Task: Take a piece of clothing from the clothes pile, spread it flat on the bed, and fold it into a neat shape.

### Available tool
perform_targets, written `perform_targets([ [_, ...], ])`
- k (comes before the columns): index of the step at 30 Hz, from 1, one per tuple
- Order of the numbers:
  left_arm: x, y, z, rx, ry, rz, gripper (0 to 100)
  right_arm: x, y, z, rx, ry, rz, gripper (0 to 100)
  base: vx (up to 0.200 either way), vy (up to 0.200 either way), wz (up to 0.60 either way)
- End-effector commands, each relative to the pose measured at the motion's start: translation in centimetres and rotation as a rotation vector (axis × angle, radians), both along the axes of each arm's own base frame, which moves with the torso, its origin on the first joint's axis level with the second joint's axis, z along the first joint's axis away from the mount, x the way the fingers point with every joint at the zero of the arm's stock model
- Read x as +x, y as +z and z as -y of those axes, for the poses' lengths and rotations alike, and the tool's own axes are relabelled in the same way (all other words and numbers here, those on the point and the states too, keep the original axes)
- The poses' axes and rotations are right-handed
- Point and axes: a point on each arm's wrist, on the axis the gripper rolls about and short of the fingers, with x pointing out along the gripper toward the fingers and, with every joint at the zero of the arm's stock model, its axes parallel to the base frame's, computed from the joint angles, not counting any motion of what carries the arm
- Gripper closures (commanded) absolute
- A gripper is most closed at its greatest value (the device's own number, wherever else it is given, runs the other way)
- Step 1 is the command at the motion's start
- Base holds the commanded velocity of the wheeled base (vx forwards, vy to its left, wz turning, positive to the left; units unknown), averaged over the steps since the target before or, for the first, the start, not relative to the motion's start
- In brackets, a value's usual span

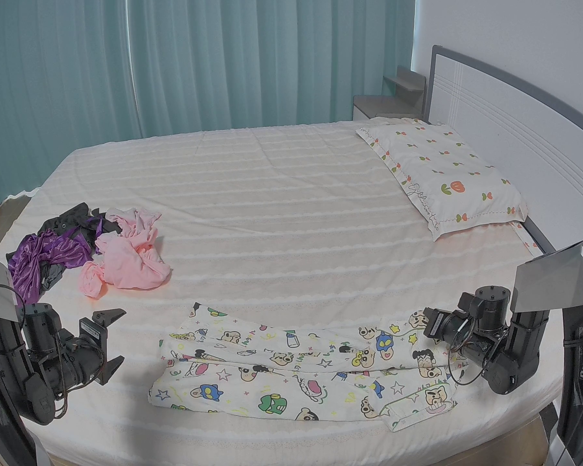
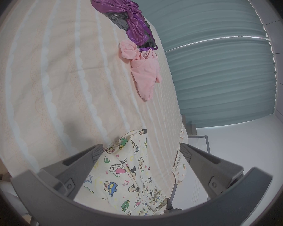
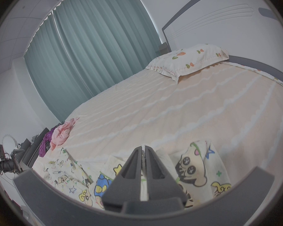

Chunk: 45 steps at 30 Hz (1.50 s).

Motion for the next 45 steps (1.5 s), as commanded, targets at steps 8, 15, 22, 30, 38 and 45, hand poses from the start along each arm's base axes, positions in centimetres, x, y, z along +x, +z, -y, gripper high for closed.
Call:
perform_targets([
  [8, -0.4, -0.2, 0.1, -0.003, -0.001, -0.018, 0, 0.6, -0.5, 0.4, -0.005, -0.019, 0.011, 0, 0.0, 0.0, 0.0],
  [15, -0.4, -0.2, 0.1, -0.002, -0.003, -0.02, 0, 1.0, 3.0, 1.7, 0.005, -0.112, 0.121, 0, 0.0, 0.0, 0.0],
  [22, -0.4, -0.2, 0.3, -0.001, -0.016, -0.019, 0, 1.7, 6.4, 0.7, -0.002, -0.05, 0.241, 0, 0.0, 0.0, 0.0],
  [30, -0.3, -0.5, 0.4, 0.037, -0.051, -0.022, 0, -0.5, 2.7, -5.5, -0.154, 0.238, 0.128, 0, 0.0, 0.0, 0.0],
  [38, -0.3, -0.5, 0.4, 0.039, -0.052, -0.022, 0, 0.5, -0.7, -7.5, -0.235, 0.296, -0.003, 0, 0.0, 0.0, 0.0],
  [45, -0.3, -0.5, 0.4, 0.039, -0.048, -0.024, 0, 0.6, -1.5, -7.5, -0.323, 0.311, -0.004, 0, 0.0, 0.0, 0.0],
])
